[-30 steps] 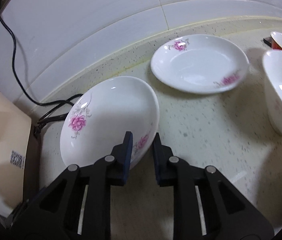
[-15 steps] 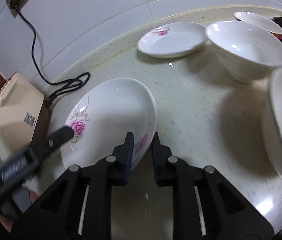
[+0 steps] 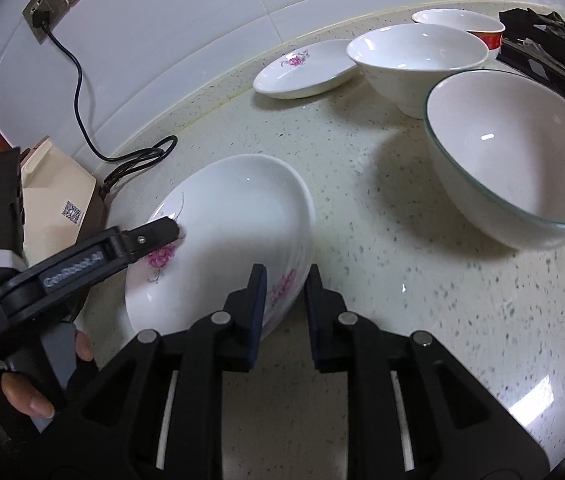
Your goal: Organize plates and bowls
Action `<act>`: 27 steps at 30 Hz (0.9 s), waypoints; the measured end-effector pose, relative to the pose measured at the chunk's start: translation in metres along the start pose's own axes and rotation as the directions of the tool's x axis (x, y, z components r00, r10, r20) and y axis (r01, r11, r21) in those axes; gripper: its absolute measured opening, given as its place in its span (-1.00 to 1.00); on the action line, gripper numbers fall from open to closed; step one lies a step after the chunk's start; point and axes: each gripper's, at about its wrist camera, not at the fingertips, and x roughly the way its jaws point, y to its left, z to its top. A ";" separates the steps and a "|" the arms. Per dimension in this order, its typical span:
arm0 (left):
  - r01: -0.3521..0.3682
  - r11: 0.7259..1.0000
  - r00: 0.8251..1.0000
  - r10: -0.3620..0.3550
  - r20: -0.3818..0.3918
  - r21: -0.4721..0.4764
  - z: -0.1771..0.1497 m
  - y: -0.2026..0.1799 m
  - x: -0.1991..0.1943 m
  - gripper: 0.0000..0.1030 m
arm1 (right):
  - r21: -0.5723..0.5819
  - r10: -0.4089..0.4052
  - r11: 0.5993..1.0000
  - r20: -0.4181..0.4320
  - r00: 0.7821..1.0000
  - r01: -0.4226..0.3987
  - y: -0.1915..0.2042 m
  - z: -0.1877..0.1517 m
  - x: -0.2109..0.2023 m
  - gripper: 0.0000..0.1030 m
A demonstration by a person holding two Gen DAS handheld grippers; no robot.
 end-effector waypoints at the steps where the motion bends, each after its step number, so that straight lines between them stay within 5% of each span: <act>1: -0.012 1.000 1.000 0.012 0.007 0.014 0.000 -0.002 0.001 0.47 | -0.001 -0.002 1.000 0.001 1.000 0.002 0.000 0.000 0.000 -0.55; 7: -0.068 0.996 0.997 0.066 0.038 0.056 0.000 -0.004 0.006 0.43 | 0.000 0.009 1.000 0.002 1.000 -0.009 0.004 -0.001 0.001 -0.42; 9: -0.097 0.991 0.994 0.093 0.049 0.091 -0.002 -0.009 0.006 -0.02 | -0.002 0.019 1.000 0.002 1.000 -0.019 0.004 -0.002 0.001 -0.42; 11: -0.029 0.995 0.999 0.026 0.038 0.090 -0.003 -0.009 0.005 -0.43 | -0.006 0.022 1.000 0.003 1.000 -0.022 0.004 -0.003 0.001 -0.45; 27: -0.039 0.991 0.996 0.029 0.081 0.126 -0.009 -0.023 -0.021 -0.48 | -0.016 0.009 1.000 0.077 0.997 -0.008 0.007 -0.018 -0.019 -0.54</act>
